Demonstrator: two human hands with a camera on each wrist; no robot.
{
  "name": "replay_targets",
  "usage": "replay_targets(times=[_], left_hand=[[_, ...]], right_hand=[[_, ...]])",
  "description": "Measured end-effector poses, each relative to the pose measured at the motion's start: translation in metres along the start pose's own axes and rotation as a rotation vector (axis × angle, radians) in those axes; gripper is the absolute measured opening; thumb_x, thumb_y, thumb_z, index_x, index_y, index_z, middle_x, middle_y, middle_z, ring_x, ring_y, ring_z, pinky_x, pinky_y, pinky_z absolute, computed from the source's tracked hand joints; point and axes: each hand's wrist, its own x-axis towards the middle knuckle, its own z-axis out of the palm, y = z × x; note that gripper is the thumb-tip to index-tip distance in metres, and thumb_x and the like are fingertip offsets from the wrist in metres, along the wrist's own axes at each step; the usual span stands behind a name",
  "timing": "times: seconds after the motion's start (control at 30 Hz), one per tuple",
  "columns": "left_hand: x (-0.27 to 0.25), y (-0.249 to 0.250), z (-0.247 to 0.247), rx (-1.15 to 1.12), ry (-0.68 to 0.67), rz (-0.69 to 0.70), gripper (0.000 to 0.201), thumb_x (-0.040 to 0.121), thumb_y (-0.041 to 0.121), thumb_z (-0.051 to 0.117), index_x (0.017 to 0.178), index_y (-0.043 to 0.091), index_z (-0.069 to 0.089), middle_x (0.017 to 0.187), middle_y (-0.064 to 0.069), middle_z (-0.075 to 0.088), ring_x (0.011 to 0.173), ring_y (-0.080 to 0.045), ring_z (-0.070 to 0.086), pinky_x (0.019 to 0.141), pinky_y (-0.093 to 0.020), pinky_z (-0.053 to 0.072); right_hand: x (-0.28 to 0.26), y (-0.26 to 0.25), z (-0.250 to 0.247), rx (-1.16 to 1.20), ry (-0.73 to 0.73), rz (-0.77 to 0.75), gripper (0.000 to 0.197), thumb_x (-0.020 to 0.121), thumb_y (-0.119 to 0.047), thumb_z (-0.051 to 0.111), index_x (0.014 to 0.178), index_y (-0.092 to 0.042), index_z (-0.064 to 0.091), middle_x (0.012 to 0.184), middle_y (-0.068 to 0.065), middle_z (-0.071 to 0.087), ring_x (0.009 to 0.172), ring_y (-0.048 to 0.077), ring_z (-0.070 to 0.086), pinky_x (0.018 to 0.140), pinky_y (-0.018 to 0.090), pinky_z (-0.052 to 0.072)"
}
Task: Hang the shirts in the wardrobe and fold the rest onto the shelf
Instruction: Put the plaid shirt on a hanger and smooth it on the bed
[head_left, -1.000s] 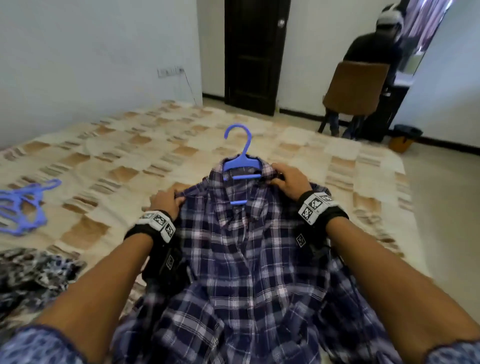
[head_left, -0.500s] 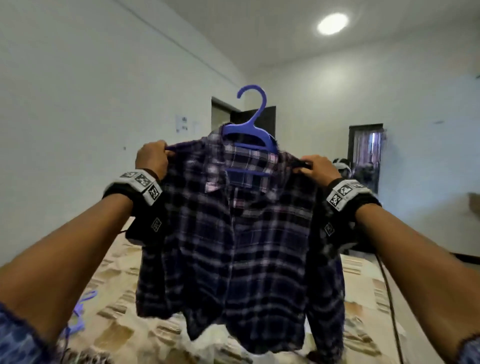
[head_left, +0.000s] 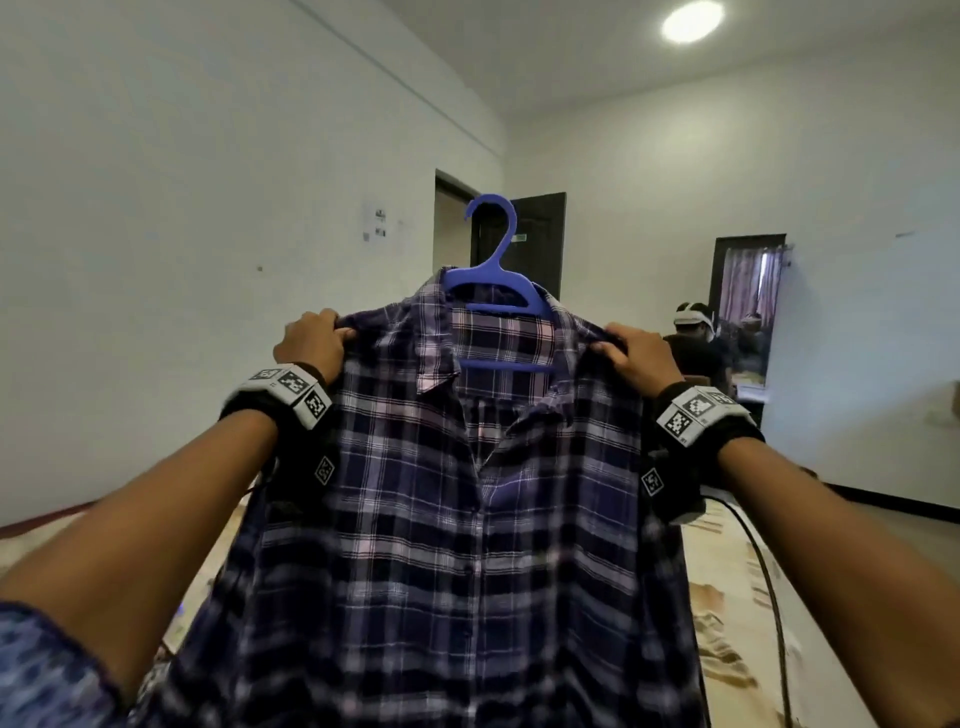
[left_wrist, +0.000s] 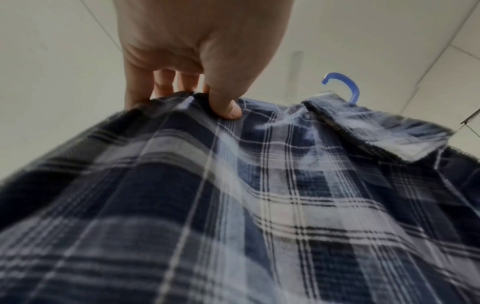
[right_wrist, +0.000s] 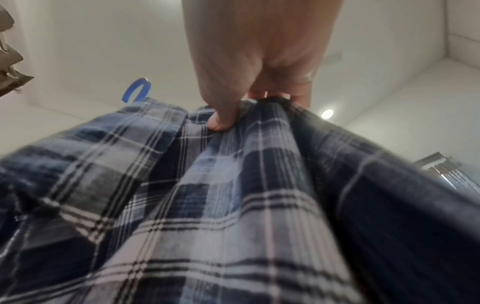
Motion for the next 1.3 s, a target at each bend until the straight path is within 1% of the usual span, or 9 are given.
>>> replay_targets(times=[0.17,0.3,0.4,0.6,0.73,0.9,1.03,1.13,1.3], left_hand=[[-0.01,-0.02,0.075,-0.072,0.036,-0.026,0.034,0.093,0.018,0.055,0.124,0.01,0.046,0.127,-0.018,0.048,0.12,-0.036,0.039,0.089,-0.05,0.041],[-0.041,-0.043,0.174,-0.044,-0.105,0.034,0.045,0.089,0.019,0.059,0.13,0.009,0.043,0.129,-0.02,0.044,0.12,-0.037,0.038,0.098,-0.048,0.037],[-0.077,-0.067,0.26,-0.04,-0.326,0.071,0.048,0.087,0.027,0.061,0.127,0.009,0.044,0.124,-0.017,0.051,0.115,-0.036,0.046,0.094,-0.047,0.04],[-0.14,-0.126,0.405,0.019,-1.008,0.002,0.064,0.083,0.045,0.065,0.132,0.015,0.036,0.122,-0.007,0.056,0.113,-0.03,0.053,0.1,-0.055,0.036],[-0.169,-0.16,0.458,0.034,-1.321,-0.082,0.07,0.08,0.038,0.071,0.132,0.007,0.036,0.129,-0.012,0.05,0.115,-0.03,0.051,0.098,-0.042,0.041],[-0.198,-0.17,0.468,0.057,-1.382,-0.107,0.079,0.078,0.04,0.073,0.137,0.006,0.033,0.135,-0.012,0.048,0.119,-0.029,0.05,0.1,-0.04,0.042],[-0.222,-0.154,0.446,0.059,-1.398,-0.078,0.081,0.078,0.038,0.073,0.139,0.005,0.031,0.141,-0.013,0.043,0.125,-0.03,0.046,0.104,-0.041,0.039],[-0.245,-0.136,0.417,0.095,-1.375,-0.06,0.068,0.075,0.04,0.076,0.124,0.006,0.043,0.125,-0.013,0.054,0.112,-0.03,0.054,0.095,-0.04,0.046],[-0.305,-0.105,0.376,0.166,-1.437,-0.101,0.052,0.073,0.043,0.076,0.103,0.006,0.056,0.115,-0.016,0.062,0.103,-0.03,0.06,0.081,-0.036,0.05]], right_hand=[[0.006,0.034,0.068,-0.006,-0.076,0.07,0.027,0.095,-0.024,0.053,0.112,-0.006,0.063,0.108,0.023,0.064,0.102,0.037,0.058,0.081,0.036,0.04],[0.009,0.075,0.143,-0.059,-0.155,0.138,0.03,0.096,-0.025,0.052,0.118,-0.007,0.062,0.113,0.025,0.063,0.106,0.039,0.057,0.085,0.038,0.042],[0.011,0.112,0.21,-0.103,-0.206,0.175,0.033,0.096,-0.025,0.051,0.12,-0.004,0.06,0.116,0.026,0.061,0.107,0.04,0.055,0.088,0.041,0.042],[0.005,0.202,0.358,-0.168,-0.297,0.268,0.032,0.096,-0.024,0.051,0.111,0.001,0.062,0.108,0.03,0.061,0.1,0.041,0.056,0.08,0.042,0.041],[-0.02,0.248,0.429,-0.224,-0.439,0.44,0.034,0.095,-0.022,0.054,0.119,0.002,0.051,0.109,0.033,0.057,0.1,0.045,0.055,0.082,0.048,0.041],[-0.078,0.246,0.47,-0.117,-0.73,0.35,0.059,0.086,-0.023,0.067,0.134,0.003,0.043,0.131,0.025,0.05,0.117,0.038,0.05,0.094,0.039,0.037],[-0.135,0.198,0.441,0.211,-0.823,0.301,0.055,0.086,-0.039,0.059,0.125,-0.002,0.047,0.11,0.014,0.061,0.095,0.028,0.06,0.084,0.035,0.048],[-0.182,0.161,0.406,0.31,-0.892,0.221,0.021,0.09,-0.024,0.061,0.097,-0.005,0.06,0.08,0.005,0.062,0.065,0.016,0.055,0.068,0.03,0.049],[-0.27,0.114,0.377,0.299,-1.222,0.2,0.021,0.09,-0.02,0.062,0.089,0.0,0.065,0.079,0.011,0.066,0.062,0.008,0.063,0.068,0.028,0.052]])
